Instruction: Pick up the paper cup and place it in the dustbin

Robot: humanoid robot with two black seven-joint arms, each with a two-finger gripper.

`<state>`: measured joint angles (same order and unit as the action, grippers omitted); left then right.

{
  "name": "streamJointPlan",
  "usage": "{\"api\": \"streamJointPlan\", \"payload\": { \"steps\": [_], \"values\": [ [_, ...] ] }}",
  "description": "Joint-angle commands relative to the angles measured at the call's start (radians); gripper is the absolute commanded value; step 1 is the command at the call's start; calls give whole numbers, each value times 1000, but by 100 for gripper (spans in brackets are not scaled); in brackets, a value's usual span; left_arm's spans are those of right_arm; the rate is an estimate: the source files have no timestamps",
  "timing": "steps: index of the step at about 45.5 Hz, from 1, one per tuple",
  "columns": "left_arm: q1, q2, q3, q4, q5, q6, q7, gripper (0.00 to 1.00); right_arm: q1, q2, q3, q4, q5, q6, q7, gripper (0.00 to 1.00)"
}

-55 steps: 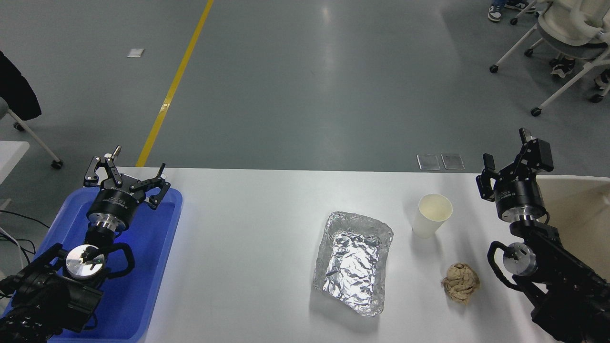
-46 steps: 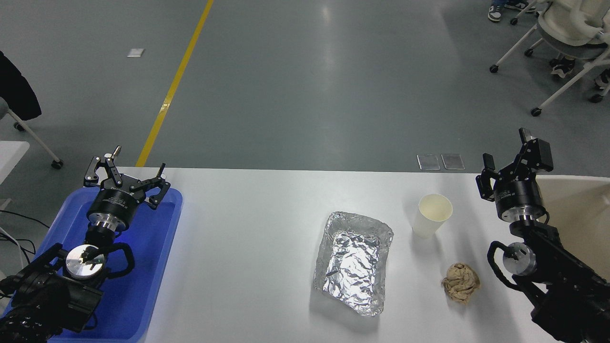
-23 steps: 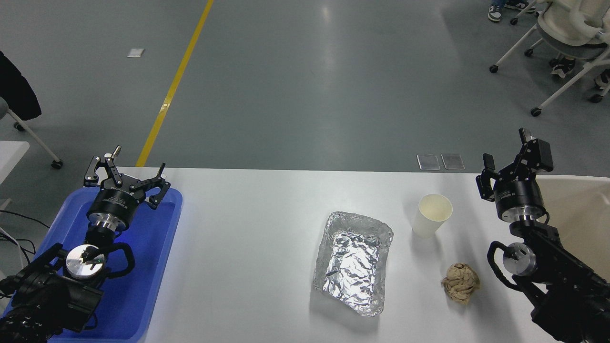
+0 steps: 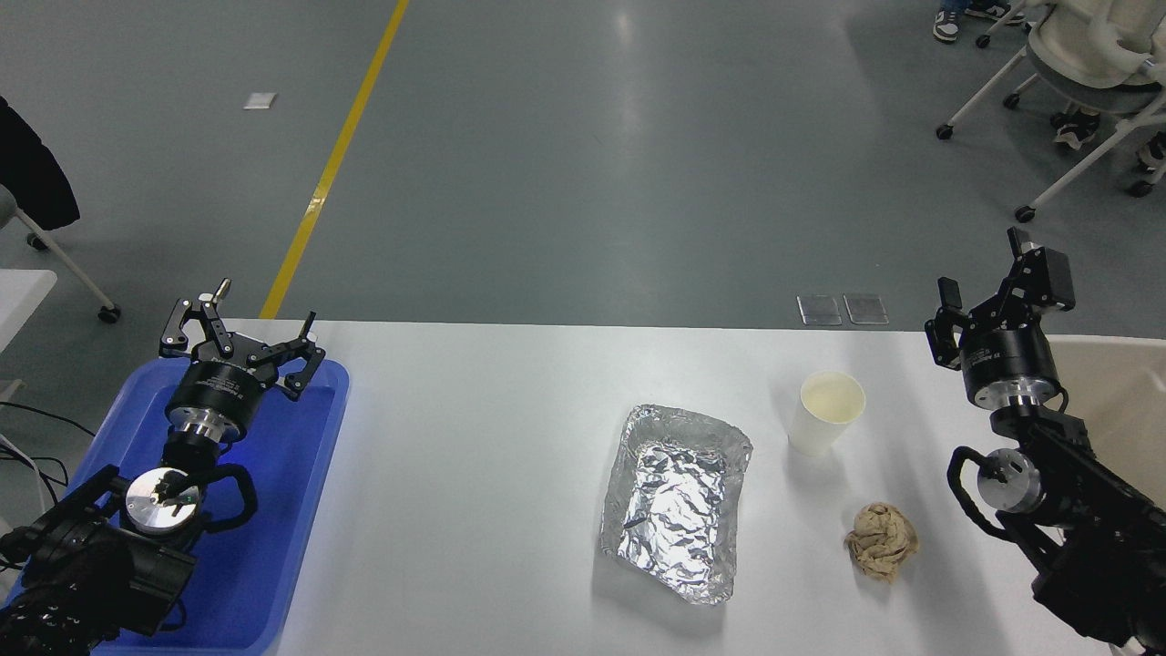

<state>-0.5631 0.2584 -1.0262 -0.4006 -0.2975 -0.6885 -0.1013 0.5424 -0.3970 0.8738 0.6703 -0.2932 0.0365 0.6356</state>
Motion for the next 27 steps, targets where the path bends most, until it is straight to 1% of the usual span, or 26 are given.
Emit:
{"api": "streamJointPlan", "payload": {
  "steps": [1,4,9,14,23,27],
  "values": [
    [0,1,0,0,0,0,0,100,100,-62,-212,-90,2,-3,-11,100],
    [0,1,0,0,0,0,0,100,140,-65,-304,-123,2,-3,-39,100],
    [0,1,0,0,1,0,0,100,209,-68,-462,-153,3,-3,-103,100],
    [0,1,0,0,0,0,0,100,267,-74,-570,-170,8,-4,-192,100],
    [0,1,0,-1,1,0,2,100,389,-65,-713,-245,20,-4,-370,100],
    [0,1,0,-1,1,0,0,100,467,-69,-844,-236,22,-4,-427,100]
  ]
}}
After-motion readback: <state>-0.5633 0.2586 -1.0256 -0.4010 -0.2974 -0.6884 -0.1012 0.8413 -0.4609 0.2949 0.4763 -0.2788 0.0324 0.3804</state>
